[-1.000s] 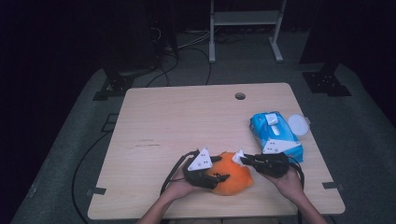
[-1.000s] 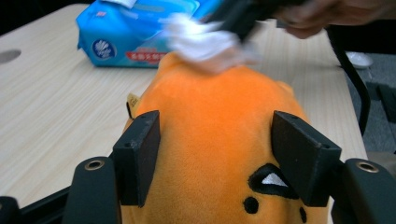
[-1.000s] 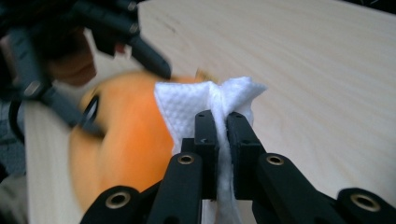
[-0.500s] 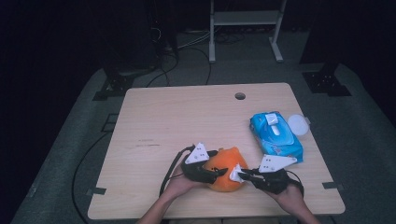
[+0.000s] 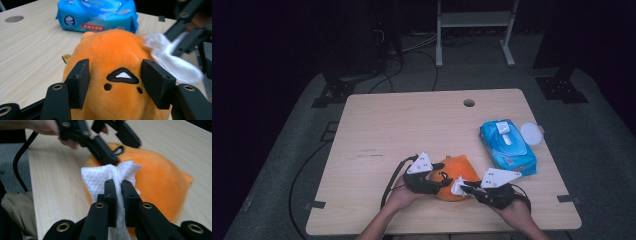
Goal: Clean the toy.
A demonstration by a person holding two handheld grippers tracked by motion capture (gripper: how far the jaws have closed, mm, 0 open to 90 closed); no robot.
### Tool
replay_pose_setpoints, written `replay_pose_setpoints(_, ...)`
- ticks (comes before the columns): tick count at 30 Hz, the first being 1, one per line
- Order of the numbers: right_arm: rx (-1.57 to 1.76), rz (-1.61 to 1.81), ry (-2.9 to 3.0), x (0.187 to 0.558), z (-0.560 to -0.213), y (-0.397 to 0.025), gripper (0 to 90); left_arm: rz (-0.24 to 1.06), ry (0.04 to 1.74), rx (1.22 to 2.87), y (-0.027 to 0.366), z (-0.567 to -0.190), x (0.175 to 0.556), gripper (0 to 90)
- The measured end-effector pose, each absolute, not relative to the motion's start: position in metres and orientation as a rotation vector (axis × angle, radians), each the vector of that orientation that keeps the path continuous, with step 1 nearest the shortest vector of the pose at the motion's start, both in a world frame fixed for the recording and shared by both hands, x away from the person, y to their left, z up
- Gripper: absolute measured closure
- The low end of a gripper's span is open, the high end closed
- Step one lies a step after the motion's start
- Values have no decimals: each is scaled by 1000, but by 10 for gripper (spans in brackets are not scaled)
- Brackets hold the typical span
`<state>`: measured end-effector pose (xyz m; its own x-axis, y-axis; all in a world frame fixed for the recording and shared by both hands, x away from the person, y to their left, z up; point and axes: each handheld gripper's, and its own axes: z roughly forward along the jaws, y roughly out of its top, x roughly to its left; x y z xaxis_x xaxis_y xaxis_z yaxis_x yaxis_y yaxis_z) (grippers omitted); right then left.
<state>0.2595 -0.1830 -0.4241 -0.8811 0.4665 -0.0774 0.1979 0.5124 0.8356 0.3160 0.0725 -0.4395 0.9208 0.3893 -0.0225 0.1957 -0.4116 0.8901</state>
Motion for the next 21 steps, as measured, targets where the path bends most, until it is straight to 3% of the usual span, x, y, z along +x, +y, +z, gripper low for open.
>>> replay_pose_setpoints(9, 720, 1283, 2387, 281, -425, -219, 831, 204, 471, 1976, 77, -442, 321, 403)
replay_pose_setpoints(14, 660, 1266, 2406, 270, -426, -207, 832, 148, 531, 1938, 76, -441, 323, 311)
replay_pose_setpoints(21, 557, 1281, 2440, 262, -421, -188, 832, 174, 479, 1980, 74, -442, 320, 348)
